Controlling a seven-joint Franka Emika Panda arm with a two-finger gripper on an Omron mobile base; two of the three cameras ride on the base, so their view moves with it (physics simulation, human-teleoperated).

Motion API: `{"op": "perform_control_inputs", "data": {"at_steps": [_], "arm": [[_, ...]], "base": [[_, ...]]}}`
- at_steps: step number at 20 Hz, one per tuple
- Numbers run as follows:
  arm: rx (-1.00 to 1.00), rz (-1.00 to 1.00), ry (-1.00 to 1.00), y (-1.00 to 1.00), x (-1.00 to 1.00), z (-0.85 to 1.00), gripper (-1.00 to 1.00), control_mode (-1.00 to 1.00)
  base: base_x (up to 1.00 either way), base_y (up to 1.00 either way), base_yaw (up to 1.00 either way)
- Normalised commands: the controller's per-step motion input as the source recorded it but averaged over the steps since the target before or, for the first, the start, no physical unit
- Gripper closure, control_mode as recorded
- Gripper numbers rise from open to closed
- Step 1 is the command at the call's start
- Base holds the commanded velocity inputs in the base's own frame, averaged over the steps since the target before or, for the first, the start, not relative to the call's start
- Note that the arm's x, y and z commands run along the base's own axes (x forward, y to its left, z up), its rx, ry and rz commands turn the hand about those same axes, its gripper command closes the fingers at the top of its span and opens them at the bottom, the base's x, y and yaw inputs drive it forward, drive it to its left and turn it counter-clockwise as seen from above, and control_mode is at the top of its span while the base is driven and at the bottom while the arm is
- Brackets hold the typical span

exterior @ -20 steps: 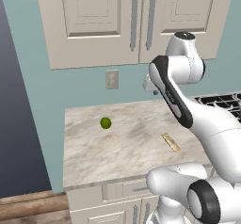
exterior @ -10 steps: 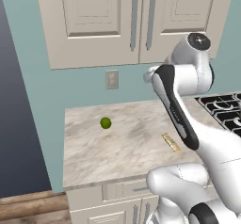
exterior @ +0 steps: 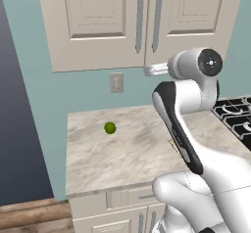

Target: Pick the pan from the cabinet and place it on the stove. Then turn on the stove burner for the pan.

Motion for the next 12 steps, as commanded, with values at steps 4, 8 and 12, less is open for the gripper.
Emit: {"op": "perform_control_inputs", "data": {"at_steps": [4, 8, 12], "arm": [[0.00, 0.00, -0.29, 0.02, -0.02, 0.58, -1.00, -1.00], [0.02, 0.00, -0.28, 0.00, -0.03, 0.55, -1.00, -1.00], [0.05, 0.00, -0.26, 0.01, 0.00, 0.34, -1.00, -1.00]], "base": [[0.00, 0.00, 0.00], [0.00, 0.00, 0.00], [0.00, 0.00, 0.00]]}}
